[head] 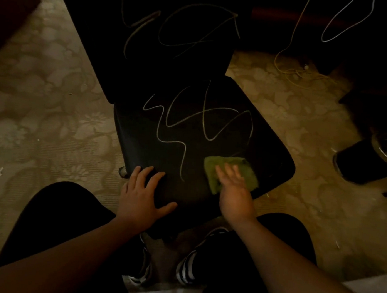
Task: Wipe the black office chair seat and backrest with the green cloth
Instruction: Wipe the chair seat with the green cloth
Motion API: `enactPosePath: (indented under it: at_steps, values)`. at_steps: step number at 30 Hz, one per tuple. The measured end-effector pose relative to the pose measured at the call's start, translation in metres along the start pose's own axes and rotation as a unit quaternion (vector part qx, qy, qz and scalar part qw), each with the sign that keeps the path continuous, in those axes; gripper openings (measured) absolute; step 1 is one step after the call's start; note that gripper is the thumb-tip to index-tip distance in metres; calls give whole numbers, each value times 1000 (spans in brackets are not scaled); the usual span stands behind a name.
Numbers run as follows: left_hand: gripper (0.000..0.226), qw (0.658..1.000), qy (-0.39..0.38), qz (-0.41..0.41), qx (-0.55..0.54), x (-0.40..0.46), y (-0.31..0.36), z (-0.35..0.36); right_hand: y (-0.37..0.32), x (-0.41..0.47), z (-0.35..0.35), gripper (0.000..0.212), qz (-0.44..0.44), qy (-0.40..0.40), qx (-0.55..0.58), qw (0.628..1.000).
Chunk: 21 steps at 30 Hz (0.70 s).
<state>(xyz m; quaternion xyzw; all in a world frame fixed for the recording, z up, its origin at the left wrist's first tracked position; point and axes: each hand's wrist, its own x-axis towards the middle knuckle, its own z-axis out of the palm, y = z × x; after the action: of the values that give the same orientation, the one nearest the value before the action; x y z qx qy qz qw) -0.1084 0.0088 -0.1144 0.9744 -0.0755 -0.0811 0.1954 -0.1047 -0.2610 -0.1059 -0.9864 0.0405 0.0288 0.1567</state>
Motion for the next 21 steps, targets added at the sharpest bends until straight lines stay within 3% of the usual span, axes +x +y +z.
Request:
enactPosePath:
  at_steps: [5, 12, 14, 17, 21]
  values:
    - [99, 1000, 10, 6, 8, -1, 3, 7, 55, 32, -22, 71, 190, 26, 60, 980]
    - [98, 1000, 15, 17, 1, -1, 9, 25, 85, 76, -39, 66, 271, 15, 91, 958]
    - [98, 1000, 17, 12, -1, -3, 12, 30, 65, 65, -31, 67, 221, 7, 68, 973]
    - [97, 1000, 26, 5, 1, -7, 19, 36, 17, 30, -19, 68, 66, -9, -20, 998]
    - [95, 999, 30, 6, 15, -12, 27, 42, -42, -19, -4, 69, -156, -124, -34, 979]
